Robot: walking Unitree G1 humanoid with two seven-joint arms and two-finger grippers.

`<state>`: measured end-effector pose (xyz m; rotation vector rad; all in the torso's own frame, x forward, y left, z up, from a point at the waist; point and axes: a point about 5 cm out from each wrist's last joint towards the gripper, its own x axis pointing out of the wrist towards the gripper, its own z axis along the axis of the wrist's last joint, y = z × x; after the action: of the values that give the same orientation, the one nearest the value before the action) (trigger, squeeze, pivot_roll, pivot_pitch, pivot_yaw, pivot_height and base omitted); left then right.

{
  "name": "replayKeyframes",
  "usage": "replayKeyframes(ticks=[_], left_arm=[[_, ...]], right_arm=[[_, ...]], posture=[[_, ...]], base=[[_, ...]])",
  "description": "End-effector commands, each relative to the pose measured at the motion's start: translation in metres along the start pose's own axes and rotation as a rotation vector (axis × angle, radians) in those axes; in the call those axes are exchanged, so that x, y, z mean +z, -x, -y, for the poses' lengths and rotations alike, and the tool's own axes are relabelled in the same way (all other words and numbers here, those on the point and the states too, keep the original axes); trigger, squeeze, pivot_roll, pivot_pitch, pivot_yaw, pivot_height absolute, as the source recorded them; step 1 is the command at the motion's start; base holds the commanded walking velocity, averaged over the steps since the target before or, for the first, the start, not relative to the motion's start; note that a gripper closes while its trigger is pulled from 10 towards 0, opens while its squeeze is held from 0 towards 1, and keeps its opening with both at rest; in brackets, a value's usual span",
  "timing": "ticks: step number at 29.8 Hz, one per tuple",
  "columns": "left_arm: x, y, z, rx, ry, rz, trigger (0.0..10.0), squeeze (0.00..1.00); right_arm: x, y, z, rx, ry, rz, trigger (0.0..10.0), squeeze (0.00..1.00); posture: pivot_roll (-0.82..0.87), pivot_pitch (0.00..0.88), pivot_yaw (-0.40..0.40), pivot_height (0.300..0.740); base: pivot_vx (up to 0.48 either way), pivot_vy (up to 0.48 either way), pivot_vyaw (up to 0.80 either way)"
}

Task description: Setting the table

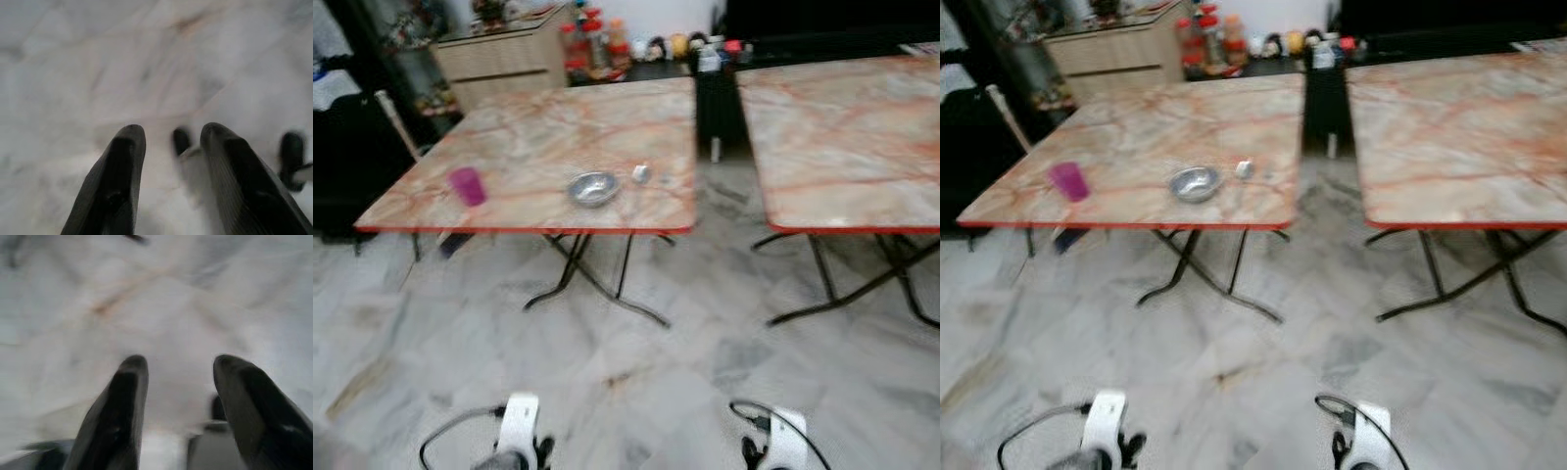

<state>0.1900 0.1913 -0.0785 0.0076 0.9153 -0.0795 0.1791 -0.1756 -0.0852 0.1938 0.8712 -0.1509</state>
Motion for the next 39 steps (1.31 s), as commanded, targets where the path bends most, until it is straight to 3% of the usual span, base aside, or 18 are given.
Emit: replayKeyframes(ticks=[1,13,39], left_arm=[[0.0049,-0.0014,0.0028,-0.003,-0.015,0.014,10.0,0.0],[0.006,-0.0014,0.0021,0.004,-0.015,0.02,10.0,0.0],[0.0069,-0.0016,0.0027,0.006,0.003,0.03,10.0,0.0]], right_arm=[[0.0,0.0006,0.0057,-0.011,0.008,0.0,10.0,0.0],[-0.0001,0.0006,0.0049,-0.01,0.004,0.001,10.0,0.0],[0.0026,0.0001,0.0047,-0.008,-0.004,0.015,10.0,0.0]], posture=[[0.01,0.0,0.12,0.74],[0.02,0.0,0.125,0.74],[0.03,0.006,0.118,0.74]], base=[[0.0,0.0,0.0],[0.02,0.0,0.0],[0.347,0.0,-0.05]])
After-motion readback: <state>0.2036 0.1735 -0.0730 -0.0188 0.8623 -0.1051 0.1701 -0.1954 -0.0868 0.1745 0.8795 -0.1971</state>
